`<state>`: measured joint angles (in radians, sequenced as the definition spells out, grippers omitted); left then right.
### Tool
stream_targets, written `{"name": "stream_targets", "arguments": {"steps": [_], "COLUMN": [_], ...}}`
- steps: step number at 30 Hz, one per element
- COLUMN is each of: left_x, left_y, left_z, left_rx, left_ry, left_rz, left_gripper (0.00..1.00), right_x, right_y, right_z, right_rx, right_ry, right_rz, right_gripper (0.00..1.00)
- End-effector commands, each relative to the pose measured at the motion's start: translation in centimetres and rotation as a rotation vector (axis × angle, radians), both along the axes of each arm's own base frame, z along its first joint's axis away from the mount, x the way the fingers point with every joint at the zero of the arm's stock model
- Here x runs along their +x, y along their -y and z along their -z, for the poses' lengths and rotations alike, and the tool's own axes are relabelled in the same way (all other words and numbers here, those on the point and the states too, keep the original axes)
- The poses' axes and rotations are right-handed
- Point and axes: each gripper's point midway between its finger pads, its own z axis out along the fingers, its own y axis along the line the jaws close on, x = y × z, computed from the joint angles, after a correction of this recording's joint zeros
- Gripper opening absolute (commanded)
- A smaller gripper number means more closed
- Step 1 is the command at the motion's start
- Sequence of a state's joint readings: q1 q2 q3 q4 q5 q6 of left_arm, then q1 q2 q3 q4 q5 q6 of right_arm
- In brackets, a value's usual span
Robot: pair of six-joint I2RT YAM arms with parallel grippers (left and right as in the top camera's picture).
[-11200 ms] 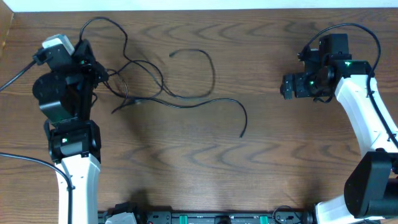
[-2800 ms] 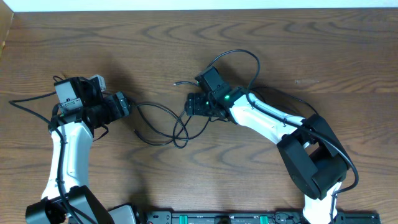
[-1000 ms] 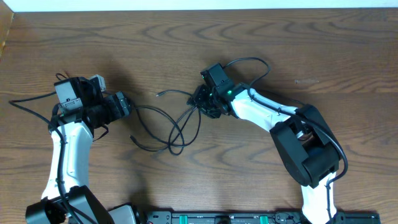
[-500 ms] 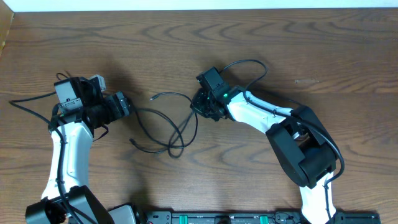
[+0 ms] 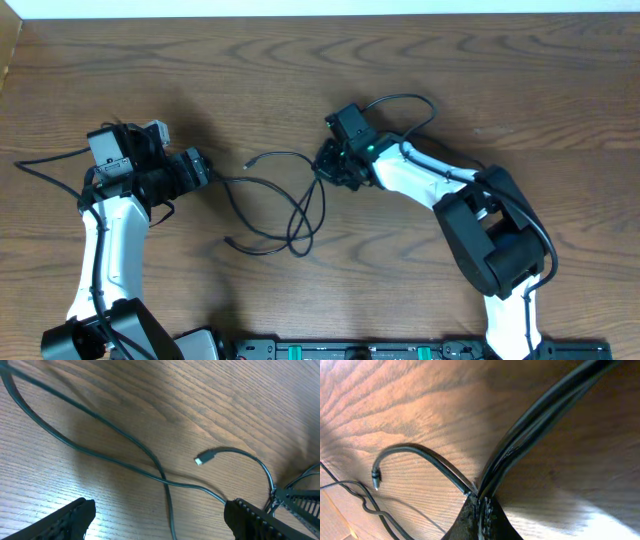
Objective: Untangle cables
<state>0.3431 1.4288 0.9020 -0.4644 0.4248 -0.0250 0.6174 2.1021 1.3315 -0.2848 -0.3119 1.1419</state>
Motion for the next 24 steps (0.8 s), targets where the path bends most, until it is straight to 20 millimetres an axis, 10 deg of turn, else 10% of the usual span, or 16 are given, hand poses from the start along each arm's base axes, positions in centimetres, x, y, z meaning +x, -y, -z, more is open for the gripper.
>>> {"name": "stream_targets", "arguments": {"steps": [1, 13, 24], "left_x": [-0.4, -0.4, -0.4], "left_y": [0.4, 0.4, 0.4], "left_z": [0.5, 0.5, 0.5], "left_rx": [-0.006, -0.007, -0.006], "left_ry": [-0.012, -0.012, -0.012], "left_rz": [0.018, 0.018, 0.018], "left_gripper": [0.87, 0.88, 0.87], "right_x": [0.8, 1.9, 2.1], "right_y": [0.2, 0.3, 1.1], "right_z": [-4.1, -20.1, -28.5], "right_rx": [0.034, 0.112, 0.132], "right_ry": [0.110, 0.605, 0.910], "right_rz": [-0.060, -0.209, -0.230], "right_gripper": [0.01, 0.01, 0.13]}}
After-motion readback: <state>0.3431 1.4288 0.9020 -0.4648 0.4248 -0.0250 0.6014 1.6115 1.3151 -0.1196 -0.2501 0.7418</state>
